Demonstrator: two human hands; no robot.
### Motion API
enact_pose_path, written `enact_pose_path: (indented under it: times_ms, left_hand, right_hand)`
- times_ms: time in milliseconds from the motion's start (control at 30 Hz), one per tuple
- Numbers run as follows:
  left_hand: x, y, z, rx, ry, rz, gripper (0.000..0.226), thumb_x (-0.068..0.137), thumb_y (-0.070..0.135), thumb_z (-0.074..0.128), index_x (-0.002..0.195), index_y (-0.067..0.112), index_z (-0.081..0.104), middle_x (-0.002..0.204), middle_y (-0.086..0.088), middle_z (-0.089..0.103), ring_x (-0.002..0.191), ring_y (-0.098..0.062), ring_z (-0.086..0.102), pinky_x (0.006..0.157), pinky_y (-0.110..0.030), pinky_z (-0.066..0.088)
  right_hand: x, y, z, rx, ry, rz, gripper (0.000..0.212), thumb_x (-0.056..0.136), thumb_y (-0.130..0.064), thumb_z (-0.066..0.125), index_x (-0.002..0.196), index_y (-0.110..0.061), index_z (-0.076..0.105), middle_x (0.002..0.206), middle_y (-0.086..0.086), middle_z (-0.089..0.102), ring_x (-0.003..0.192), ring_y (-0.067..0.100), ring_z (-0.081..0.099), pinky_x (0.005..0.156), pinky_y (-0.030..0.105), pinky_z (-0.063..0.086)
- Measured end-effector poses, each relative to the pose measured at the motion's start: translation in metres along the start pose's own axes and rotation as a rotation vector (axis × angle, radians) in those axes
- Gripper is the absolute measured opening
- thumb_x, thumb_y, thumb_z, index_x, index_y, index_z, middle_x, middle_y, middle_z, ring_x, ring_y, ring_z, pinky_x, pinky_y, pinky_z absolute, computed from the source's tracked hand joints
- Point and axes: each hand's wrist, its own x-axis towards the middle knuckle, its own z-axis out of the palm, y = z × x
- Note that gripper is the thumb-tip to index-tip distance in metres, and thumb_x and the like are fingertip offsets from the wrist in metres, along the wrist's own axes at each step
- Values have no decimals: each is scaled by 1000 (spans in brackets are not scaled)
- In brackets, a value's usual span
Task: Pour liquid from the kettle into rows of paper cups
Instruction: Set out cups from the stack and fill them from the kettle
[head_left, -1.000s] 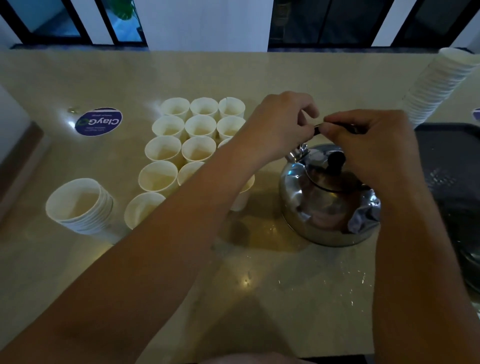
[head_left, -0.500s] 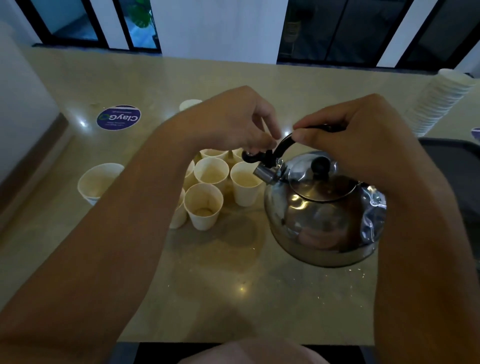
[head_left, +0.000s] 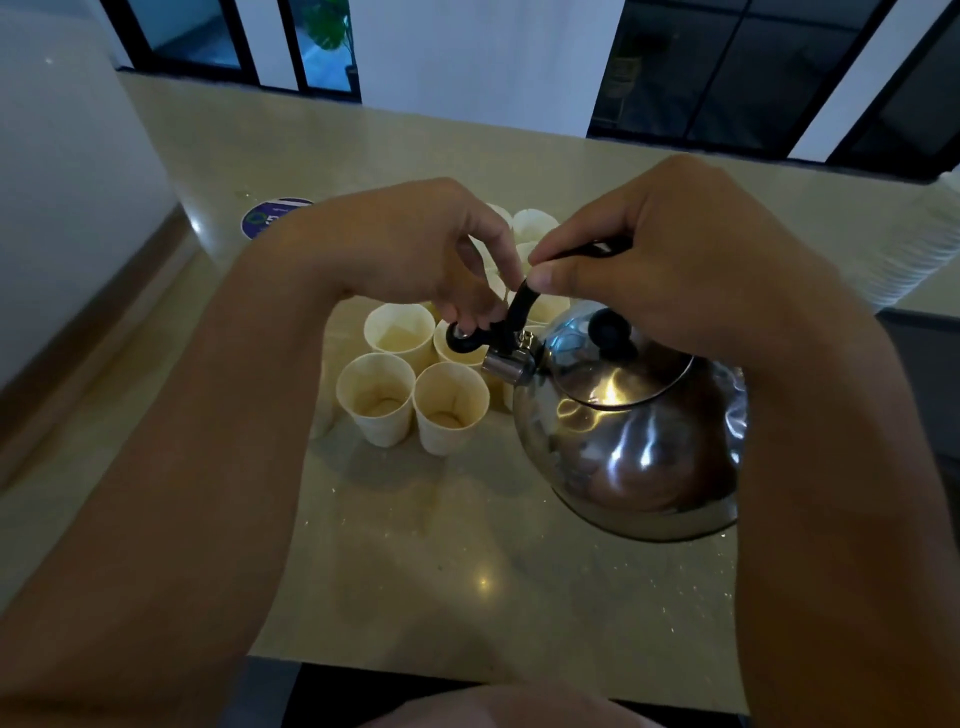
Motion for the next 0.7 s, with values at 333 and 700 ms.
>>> enact_pose_path:
  times_ms: [333,700]
  left_hand:
    - [-6,-20,-6,-84,-56,6,22,86,12,75,101,27,69,79,6,77,74,-11,74,67,-14,53]
    - [-2,-28,-6,-91,-65,-25,27,85,11,75,106,26,69,80,5,77,72,-8,73,63,-11,51]
  right_hand:
    - [18,-21,7,-58,-96,-19,10,84,-44,76,93,-42,79,99,-22,72,90,-4,62,75,11,44]
    - [25,-33,12,-87,-138,15,2,84,-42,77,84,-44,77,100,-16,73,87,2,63,73,15,45]
